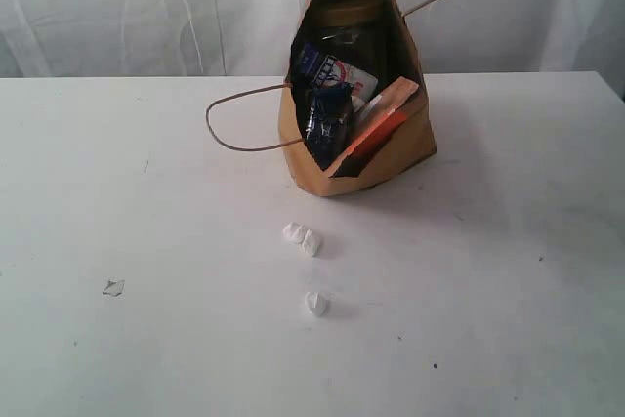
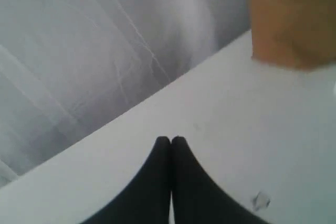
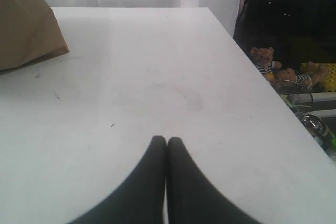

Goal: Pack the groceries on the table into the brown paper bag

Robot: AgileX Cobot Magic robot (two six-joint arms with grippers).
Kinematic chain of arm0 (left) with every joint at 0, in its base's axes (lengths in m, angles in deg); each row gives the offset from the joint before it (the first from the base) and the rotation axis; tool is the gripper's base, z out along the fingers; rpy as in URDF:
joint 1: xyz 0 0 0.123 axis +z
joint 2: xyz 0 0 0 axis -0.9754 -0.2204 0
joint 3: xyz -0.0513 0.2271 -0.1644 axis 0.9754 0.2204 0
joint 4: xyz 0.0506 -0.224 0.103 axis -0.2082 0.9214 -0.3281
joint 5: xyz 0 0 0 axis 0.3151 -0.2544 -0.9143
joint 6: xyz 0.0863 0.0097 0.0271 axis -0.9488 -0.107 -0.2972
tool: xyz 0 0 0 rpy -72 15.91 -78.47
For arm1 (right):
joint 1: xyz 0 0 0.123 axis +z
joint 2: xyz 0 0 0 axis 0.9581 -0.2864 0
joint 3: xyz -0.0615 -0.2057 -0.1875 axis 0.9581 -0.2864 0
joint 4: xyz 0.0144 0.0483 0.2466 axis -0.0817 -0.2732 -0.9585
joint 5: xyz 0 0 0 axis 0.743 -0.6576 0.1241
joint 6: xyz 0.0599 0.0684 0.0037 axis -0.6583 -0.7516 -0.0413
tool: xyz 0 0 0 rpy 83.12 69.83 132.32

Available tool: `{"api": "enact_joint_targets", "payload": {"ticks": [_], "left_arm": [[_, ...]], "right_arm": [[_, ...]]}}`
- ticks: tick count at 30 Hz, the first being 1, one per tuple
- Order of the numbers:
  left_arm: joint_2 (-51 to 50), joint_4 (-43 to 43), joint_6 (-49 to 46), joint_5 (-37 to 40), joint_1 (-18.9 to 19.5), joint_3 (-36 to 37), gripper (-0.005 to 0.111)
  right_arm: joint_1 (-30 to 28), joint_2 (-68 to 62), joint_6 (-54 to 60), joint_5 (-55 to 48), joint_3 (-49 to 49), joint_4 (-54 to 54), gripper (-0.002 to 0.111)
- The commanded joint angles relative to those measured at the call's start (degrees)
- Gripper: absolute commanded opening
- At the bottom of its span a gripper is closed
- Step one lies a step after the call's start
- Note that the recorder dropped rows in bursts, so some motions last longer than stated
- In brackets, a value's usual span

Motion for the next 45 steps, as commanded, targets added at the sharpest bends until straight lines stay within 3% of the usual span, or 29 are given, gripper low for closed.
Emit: {"api": "enact_joint_targets", "payload": {"ticks": [1, 5, 11, 20, 28, 30, 31, 34, 35, 37, 38, 42, 45], "left_arm": [[-0.03, 8.63, 11.98, 3.18, -0.28, -7.19, 0.0], [-4.73, 15.53, 18.53, 5.88, -0.28, -11.49, 0.0], [-13.58, 30.39, 20.36, 10.47, -0.28, -15.83, 0.0], [-18.44, 34.01, 21.11, 3.19, -0.28, -16.13, 0.0], [-18.44, 30.76, 20.61, 4.26, -0.28, -16.13, 0.0], [-18.44, 21.16, 27.12, 6.87, -0.28, -16.2, 0.0], [-18.44, 13.35, 34.67, 8.04, -0.28, -16.29, 0.0], [-18.44, -10.9, 66.78, 9.01, -0.28, -16.29, 0.0], [-18.44, -26.97, 88.37, 8.5, -0.28, -16.29, 0.0], [-18.68, -37.15, 100.9, 7.75, -0.28, -16.29, 0.0], [-18.91, -36.84, 100.4, 7.05, -0.28, -16.29, 0.0], [-25.12, -21.2, 82.46, 4.42, -0.5, -16.29, 0.0], [-35.39, -22.21, 62.76, -4.29, -7.31, -18.77, 0.0]], "right_arm": [[-0.29, 0.44, -0.21, 0.22, -0.07, 0.4, 0.0], [-0.29, 0.44, -0.21, 0.22, -0.07, 0.4, 0.0], [-0.29, 0.44, -0.21, 0.22, -0.07, 0.4, 0.0], [-0.29, 0.44, -0.21, 0.22, -0.07, 0.4, 0.0], [-0.29, 0.44, -0.21, 0.22, -0.07, 0.4, 0.0], [-0.29, 0.44, -0.21, 0.22, -0.07, 0.4, 0.0], [-0.29, 0.44, -0.21, 0.22, -0.07, 0.4, 0.0], [-0.29, 0.44, -0.21, 0.22, -0.07, 0.4, 0.0], [-0.29, 0.44, -0.21, 0.22, -0.07, 0.4, 0.0], [-0.29, 0.44, -0.21, 0.22, -0.07, 0.4, 0.0], [-0.29, 0.44, -0.21, 0.22, -0.07, 0.4, 0.0], [-0.29, 0.44, -0.21, 0.22, -0.07, 0.4, 0.0], [-0.29, 0.44, -0.21, 0.22, -0.07, 0.4, 0.0]]}}
